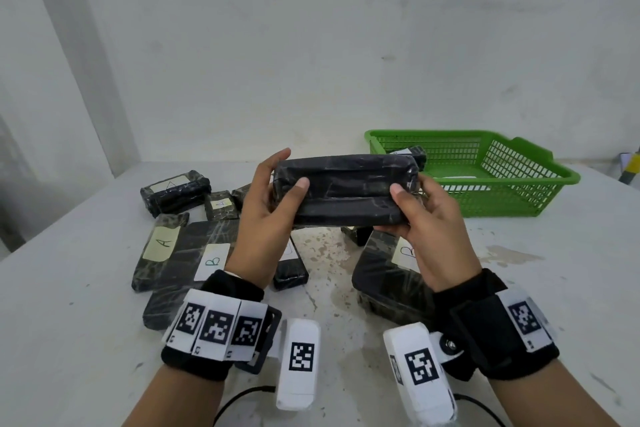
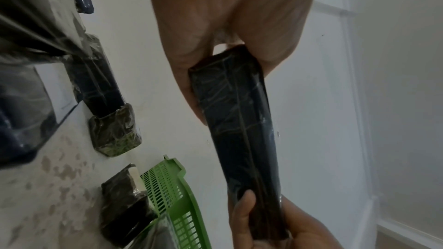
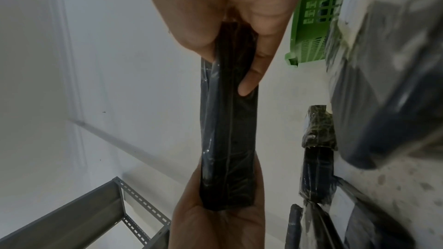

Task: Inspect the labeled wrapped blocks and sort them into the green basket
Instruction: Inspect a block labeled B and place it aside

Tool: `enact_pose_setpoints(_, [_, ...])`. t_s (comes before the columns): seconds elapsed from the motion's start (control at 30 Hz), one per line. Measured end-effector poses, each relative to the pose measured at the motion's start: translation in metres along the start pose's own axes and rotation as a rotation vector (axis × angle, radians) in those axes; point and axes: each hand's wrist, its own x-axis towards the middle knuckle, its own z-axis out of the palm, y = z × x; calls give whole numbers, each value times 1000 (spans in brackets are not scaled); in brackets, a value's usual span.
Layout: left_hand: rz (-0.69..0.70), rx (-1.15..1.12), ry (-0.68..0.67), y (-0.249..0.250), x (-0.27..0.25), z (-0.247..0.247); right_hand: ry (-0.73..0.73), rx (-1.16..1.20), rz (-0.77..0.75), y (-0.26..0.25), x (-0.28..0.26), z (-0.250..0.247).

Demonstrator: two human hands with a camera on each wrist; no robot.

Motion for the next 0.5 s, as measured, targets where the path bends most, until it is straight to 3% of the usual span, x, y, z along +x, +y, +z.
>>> enact_pose_setpoints(0.1, [-65, 0, 31, -3, 2, 1, 6, -10, -14, 0, 0, 0])
enact_pose_setpoints(0.33, [30, 14, 165, -7, 2, 1, -132, 15, 119, 0, -5, 8])
enact_pose_setpoints(0.5, [-2, 13, 145, -9, 2, 4, -66, 34, 112, 4, -2, 4])
